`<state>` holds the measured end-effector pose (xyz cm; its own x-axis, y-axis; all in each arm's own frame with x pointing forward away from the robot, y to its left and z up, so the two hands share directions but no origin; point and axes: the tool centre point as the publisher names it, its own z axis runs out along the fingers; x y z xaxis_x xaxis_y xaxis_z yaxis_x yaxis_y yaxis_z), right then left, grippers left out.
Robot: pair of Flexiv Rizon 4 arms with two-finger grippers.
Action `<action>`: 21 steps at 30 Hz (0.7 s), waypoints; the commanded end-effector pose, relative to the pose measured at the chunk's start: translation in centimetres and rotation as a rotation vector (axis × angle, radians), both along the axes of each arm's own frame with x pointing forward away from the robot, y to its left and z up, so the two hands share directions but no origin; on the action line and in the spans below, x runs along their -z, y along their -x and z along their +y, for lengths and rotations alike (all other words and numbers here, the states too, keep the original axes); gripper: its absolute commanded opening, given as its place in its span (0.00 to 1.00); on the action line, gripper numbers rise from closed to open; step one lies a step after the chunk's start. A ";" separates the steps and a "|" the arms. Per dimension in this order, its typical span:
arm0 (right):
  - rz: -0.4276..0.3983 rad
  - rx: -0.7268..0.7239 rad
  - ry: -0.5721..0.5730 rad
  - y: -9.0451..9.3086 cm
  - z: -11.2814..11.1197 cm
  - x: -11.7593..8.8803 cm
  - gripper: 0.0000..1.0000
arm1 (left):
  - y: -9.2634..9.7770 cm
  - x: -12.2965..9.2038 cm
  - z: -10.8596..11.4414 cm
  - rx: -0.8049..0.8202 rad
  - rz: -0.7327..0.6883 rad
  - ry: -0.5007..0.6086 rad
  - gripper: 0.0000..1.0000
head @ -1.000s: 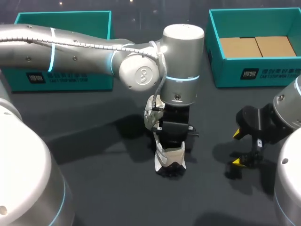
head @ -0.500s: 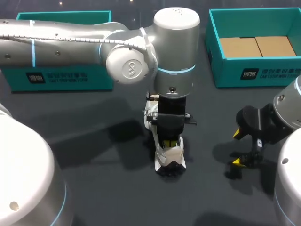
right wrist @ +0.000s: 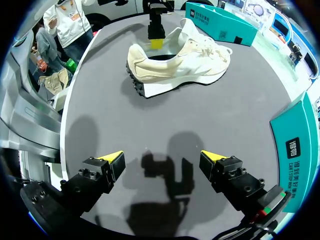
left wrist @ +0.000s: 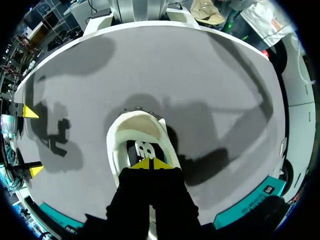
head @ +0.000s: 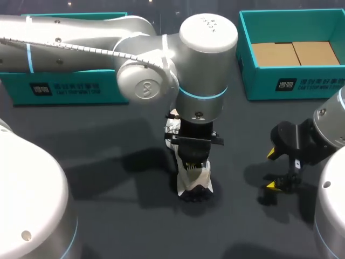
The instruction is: Take the shoe out of the shoebox, open the shoe tongue, remove and reinsert the insole, then place the shoe into the shoebox
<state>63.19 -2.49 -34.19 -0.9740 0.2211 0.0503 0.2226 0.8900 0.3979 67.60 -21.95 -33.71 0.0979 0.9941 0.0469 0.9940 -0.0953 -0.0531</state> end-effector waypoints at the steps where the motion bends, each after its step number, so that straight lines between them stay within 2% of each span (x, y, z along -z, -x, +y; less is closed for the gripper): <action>1: -0.002 0.001 0.001 0.2 0.0 -0.1 1.00 | 0.5 -0.4 -0.1 -0.017 -0.061 -0.017 0.00; 2: -0.002 0.001 0.001 0.2 0.0 -0.1 1.00 | 0.4 -0.4 0.0 -0.024 -0.069 -0.023 0.02; 3: -0.002 0.001 0.001 0.2 0.0 -0.1 1.00 | 0.2 -0.3 0.0 -0.030 -0.070 -0.030 0.09; 7: -0.002 0.001 0.001 0.2 0.0 -0.1 1.00 | -0.8 0.2 0.1 -0.065 -0.086 -0.052 0.26; 11: -0.002 0.001 0.001 0.2 0.0 -0.1 1.00 | -1.4 0.1 0.4 -0.079 -0.088 -0.062 0.35; 16: -0.002 0.001 0.001 0.2 0.0 -0.1 1.00 | -1.8 0.2 0.6 -0.093 -0.081 -0.077 0.36; 18: -0.002 0.001 0.001 0.2 0.0 -0.1 1.00 | -1.9 0.4 0.6 -0.097 -0.078 -0.081 0.43; 21: -0.002 0.001 0.001 0.2 0.0 -0.1 1.00 | -1.9 0.6 0.5 -0.102 -0.075 -0.083 0.71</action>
